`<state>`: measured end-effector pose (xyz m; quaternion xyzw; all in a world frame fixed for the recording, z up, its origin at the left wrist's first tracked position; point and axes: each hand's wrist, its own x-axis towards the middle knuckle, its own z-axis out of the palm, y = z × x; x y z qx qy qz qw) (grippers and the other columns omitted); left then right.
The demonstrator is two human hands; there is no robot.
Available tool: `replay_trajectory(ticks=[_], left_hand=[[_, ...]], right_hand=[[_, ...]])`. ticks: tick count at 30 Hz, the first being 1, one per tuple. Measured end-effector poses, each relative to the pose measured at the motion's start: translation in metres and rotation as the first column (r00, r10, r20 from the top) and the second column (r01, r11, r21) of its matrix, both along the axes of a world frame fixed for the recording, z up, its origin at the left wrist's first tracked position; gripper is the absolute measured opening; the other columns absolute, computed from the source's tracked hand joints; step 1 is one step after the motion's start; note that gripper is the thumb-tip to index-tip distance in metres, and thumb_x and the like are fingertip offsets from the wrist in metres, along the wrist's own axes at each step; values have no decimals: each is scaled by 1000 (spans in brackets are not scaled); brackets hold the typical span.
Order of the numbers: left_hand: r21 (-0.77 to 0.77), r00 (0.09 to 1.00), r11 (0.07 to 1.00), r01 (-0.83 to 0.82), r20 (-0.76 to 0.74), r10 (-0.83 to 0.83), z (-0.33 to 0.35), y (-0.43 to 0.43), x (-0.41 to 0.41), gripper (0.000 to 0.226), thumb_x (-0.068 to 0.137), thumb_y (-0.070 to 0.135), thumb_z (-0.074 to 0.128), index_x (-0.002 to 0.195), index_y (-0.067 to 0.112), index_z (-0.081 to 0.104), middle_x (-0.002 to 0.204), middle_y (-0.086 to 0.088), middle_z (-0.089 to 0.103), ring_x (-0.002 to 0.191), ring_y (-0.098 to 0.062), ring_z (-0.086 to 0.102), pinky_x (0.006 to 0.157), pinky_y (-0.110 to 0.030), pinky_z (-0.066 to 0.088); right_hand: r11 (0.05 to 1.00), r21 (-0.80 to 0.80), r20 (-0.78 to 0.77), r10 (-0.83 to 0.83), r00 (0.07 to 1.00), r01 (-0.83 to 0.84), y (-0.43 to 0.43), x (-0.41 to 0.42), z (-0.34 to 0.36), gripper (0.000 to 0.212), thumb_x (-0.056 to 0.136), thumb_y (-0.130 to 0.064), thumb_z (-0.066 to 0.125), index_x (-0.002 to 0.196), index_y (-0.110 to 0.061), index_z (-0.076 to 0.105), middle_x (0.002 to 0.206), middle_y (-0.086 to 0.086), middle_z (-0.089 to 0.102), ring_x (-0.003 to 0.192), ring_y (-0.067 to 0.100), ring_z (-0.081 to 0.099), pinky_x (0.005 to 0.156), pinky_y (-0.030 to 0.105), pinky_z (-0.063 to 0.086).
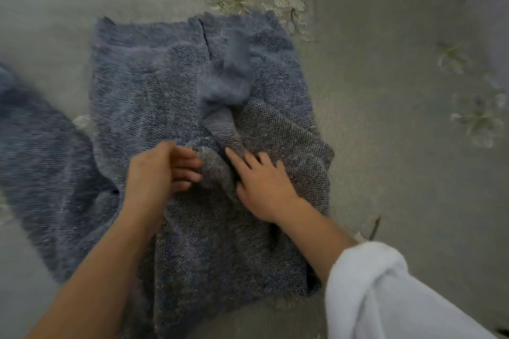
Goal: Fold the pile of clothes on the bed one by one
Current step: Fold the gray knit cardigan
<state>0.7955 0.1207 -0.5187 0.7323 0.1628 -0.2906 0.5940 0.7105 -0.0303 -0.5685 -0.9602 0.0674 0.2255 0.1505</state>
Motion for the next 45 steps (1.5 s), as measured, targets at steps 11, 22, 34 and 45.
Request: replay_trajectory(ticks=[11,22,34,45], left_hand=[[490,818,808,327,282,-502,-49,-90,56,103,80,49,69,152,18,3,154,-9,17,137,-31,29,105,-43,33],[-359,967,911,-205,-216,132,-40,-48,114,23,56,14,52,79,14,54,80,-4,66,68,-24,65,65,-29,55],[-176,990,976,-126,43,135,-44,-45,174,36,91,-1,45,121,19,52,112,-4,65,92,-17,64,64,-26,57],[801,394,259,540,32,-919,-104,-25,104,73,94,61,25,152,29,-7,158,1,-20,144,-17,-22,115,-41,-11]], right_hand=[[978,196,162,-100,982,67,-19,-36,-29,50,97,-35,36,146,-40,30,155,-2,24,135,22,22,106,46,26],[986,157,138,26,990,-48,-46,-5,-23,55,94,-47,42,144,-26,32,127,3,38,111,22,40,84,37,47],[993,-117,155,1,988,17,-58,5,-42,61,95,-59,14,151,-40,1,161,5,-12,146,26,-17,119,45,-6],[985,-171,71,-21,997,33,-52,7,-52,64,89,-63,3,147,-42,-18,156,2,-28,143,24,-28,117,49,-11]])
